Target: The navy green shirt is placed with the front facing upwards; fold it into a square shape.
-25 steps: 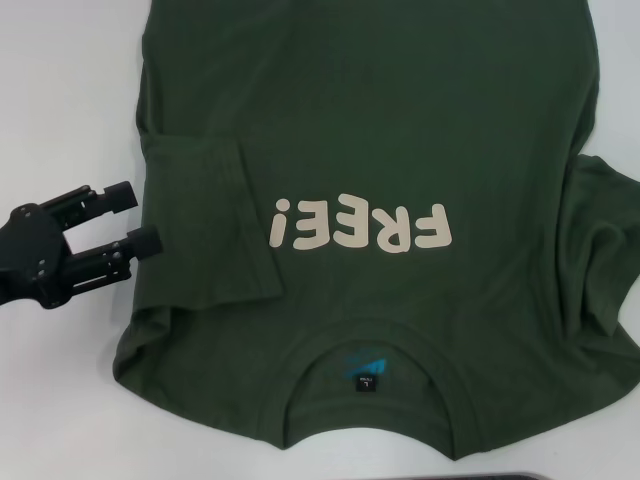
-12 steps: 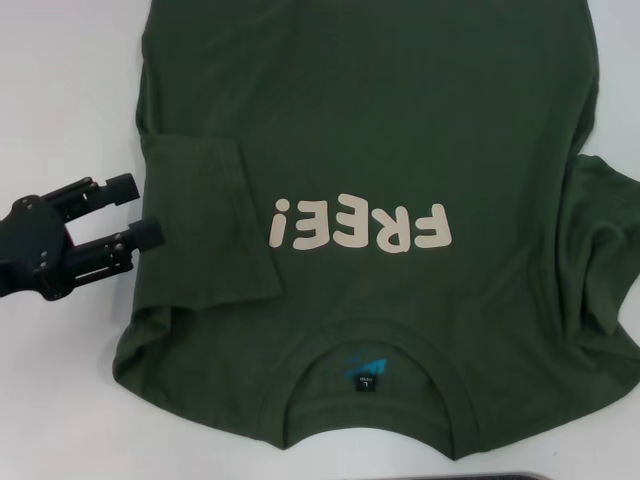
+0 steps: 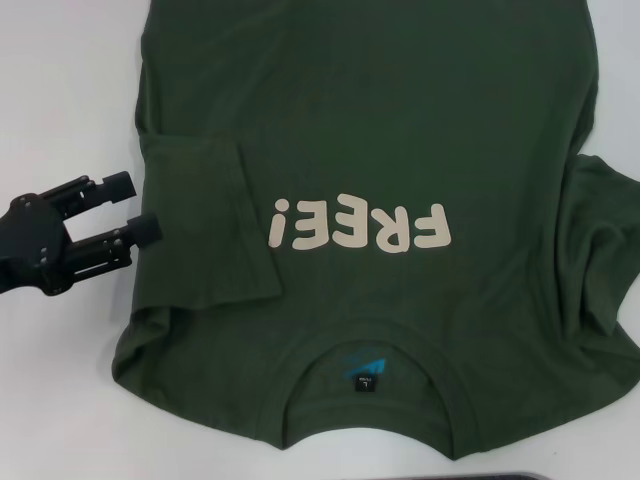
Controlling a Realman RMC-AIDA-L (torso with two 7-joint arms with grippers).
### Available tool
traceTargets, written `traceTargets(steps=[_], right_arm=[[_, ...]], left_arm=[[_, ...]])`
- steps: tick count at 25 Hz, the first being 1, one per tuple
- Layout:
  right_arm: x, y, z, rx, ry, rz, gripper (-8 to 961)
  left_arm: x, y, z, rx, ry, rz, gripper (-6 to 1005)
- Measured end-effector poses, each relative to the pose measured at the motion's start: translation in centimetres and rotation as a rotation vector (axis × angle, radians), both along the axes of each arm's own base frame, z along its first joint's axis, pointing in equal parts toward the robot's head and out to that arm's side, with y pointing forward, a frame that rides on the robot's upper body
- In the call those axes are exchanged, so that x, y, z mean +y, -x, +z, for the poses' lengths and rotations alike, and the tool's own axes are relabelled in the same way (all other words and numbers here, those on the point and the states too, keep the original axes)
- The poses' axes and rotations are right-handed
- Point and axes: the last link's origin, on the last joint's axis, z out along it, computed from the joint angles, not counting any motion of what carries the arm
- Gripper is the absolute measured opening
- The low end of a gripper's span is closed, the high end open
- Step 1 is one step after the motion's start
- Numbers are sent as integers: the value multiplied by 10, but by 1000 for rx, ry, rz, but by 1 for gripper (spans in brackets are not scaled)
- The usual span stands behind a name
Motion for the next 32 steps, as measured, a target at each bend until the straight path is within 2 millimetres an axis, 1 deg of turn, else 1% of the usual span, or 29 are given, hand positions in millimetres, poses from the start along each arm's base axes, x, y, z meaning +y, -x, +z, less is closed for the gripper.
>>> traceTargets(steps=[6, 12, 23, 32], right_arm=[[7, 2, -5, -12, 5, 9, 851], [12, -2, -13, -32, 12, -3, 852], [15, -6, -16, -64, 5, -17, 851], [20, -4, -21, -58, 3, -15, 851]], left_arm=[[0, 0, -1, 1, -2, 3, 781], [2, 1, -2, 10, -10, 13, 780], [4, 2, -3, 17, -17, 20, 780], [4, 3, -4, 17, -18, 25, 781]])
